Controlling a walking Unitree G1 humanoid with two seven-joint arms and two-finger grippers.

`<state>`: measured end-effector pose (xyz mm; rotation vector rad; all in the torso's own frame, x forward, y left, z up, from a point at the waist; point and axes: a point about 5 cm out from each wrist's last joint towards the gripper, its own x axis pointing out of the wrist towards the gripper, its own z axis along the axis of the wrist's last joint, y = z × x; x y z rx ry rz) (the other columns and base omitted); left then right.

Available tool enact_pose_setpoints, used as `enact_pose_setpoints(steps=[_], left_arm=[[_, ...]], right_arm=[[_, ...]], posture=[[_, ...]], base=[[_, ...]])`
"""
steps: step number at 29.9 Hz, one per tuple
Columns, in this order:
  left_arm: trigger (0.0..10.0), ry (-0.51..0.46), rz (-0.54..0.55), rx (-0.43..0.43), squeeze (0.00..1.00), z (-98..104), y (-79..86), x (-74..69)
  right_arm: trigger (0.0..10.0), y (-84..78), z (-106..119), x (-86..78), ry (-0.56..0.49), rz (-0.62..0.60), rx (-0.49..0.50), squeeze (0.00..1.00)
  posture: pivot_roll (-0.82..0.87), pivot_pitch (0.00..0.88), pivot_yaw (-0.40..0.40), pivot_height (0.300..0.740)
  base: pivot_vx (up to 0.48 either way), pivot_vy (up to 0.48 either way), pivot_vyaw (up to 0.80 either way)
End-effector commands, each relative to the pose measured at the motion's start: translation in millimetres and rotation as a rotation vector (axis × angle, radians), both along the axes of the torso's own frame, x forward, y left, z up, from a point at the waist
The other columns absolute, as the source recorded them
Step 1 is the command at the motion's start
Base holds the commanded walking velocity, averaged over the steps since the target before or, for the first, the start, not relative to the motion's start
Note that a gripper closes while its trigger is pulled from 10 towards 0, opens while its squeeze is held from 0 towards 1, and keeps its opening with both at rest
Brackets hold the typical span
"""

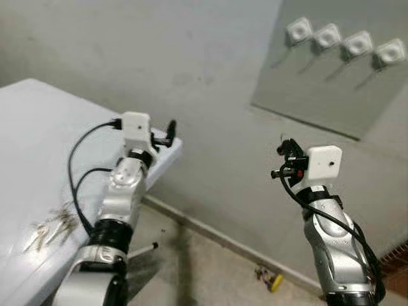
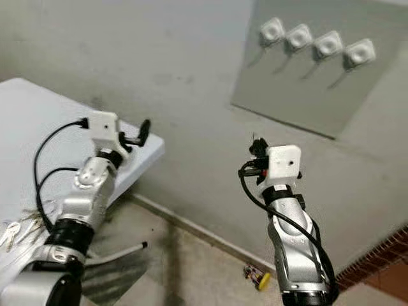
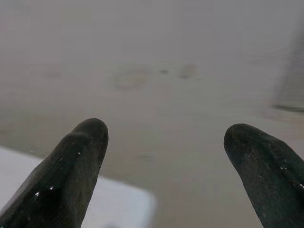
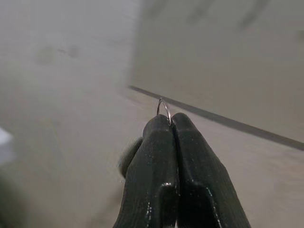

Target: Hang keys on a hook

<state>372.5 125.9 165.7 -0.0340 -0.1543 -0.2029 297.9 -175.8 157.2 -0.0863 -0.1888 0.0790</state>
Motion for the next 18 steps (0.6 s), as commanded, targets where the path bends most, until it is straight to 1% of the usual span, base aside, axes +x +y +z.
enact_pose_setpoints(steps=[1, 3, 6, 7, 9, 10, 14, 15, 18], left_arm=[[10.0, -0.022, -0.041, 0.019, 0.00, 4.8, -5.2, 0.6], [10.0, -0.007, -0.098, 0.011, 0.00, 3.7, -11.7, -0.3], [10.0, -0.020, -0.128, 0.009, 0.00, 5.3, -16.5, -1.9], [10.0, -0.026, -0.145, 0.014, 0.00, 6.6, -21.9, -2.8], [10.0, -0.037, -0.167, 0.038, 0.00, 8.4, -27.7, -3.7], [10.0, -0.049, -0.184, 0.062, 0.00, 9.8, -32.9, -4.6], [10.0, -0.052, -0.204, 0.071, 0.00, 11.3, -37.2, -5.6], [10.0, -0.050, -0.217, 0.067, 0.00, 12.7, -40.1, -5.5], [10.0, -0.030, -0.235, 0.044, 0.00, 13.1, -40.6, -4.9]], right_arm=[[10.0, 2.9, 5.4, 1.0, -0.021, 0.001, 0.003, 0.00], [10.0, 2.5, 5.8, 1.1, -0.023, -0.002, 0.001, 0.00], [10.0, 2.4, 6.2, 0.9, -0.023, -0.001, 0.003, 0.00], [10.0, 2.1, 6.2, 0.6, -0.023, -0.004, 0.003, 0.00], [10.0, 2.1, 6.0, 0.2, -0.023, -0.006, 0.003, 0.00], [10.0, 2.0, 5.8, 0.0, -0.023, -0.008, 0.002, 0.00], [10.0, 2.9, 5.7, -0.6, -0.023, -0.010, 0.002, 0.00], [10.0, 2.6, 5.5, -0.9, -0.022, -0.014, 0.002, 0.00], [10.0, 1.6, 5.1, -1.7, -0.023, -0.020, 0.002, 0.00]], posture=[[-0.05, 0.000, -0.030, 0.740], [-0.05, 0.000, -0.030, 0.740], [-0.05, 0.000, -0.026, 0.740], [-0.05, 0.000, -0.026, 0.740], [-0.05, 0.000, -0.022, 0.740], [-0.05, 0.000, -0.022, 0.740], [-0.06, 0.000, -0.014, 0.740], [-0.06, 0.000, -0.014, 0.740], [-0.06, 0.000, -0.011, 0.740]], base=[[0.000, 0.000, -0.66], [0.000, 0.000, -0.66], [0.000, 0.000, -0.66], [0.000, 0.000, -0.66], [0.000, 0.000, -0.66], [0.000, 0.000, -0.66], [0.000, 0.000, -0.66], [0.000, 0.000, -0.66], [0.000, 0.000, -0.66]])
